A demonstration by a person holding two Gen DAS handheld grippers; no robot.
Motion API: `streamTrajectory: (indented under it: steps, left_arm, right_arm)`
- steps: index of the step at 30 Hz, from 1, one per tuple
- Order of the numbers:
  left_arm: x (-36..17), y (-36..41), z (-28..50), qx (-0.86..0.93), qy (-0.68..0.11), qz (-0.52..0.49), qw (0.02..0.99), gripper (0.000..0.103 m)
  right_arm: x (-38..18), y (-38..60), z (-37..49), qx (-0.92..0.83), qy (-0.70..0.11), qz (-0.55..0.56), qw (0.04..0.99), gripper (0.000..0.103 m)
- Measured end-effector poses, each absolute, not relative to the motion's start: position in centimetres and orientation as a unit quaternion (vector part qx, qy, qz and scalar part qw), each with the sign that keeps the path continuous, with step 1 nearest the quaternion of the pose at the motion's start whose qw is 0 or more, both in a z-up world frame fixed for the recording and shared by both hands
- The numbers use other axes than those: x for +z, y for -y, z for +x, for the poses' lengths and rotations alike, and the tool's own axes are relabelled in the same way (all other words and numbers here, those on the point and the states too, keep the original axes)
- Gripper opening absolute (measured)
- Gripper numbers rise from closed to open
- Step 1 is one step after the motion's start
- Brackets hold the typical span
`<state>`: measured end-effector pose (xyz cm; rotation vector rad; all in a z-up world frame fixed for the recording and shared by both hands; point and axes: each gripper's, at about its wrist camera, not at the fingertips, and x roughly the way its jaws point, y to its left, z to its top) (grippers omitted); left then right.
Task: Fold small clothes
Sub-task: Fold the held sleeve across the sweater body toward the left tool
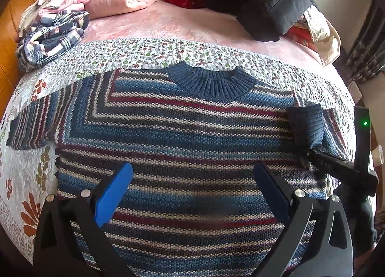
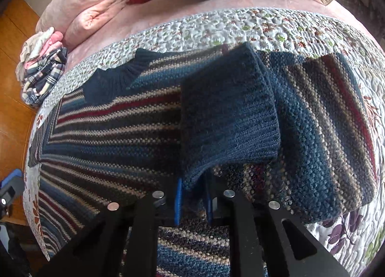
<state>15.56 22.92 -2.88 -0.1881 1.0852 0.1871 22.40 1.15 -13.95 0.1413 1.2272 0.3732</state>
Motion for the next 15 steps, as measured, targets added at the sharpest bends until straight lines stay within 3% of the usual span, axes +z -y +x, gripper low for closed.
streamTrajectory:
  steps: [4,15]
  left_arm:
    - [-3.6,-21.0,17.1,0.068,-0.525,-0.095,0.843,0.100]
    - [-7.2,-9.4,22.5,-0.039,-0.560,-0.067,0.825,0.097]
  right_arm:
    - [-12.9,0.3,21.1,0.207,-0.571,0.087,0.790,0.030]
    - [-10.4,12.0,14.9,0.151,-0.545,0.157,0.810,0.032]
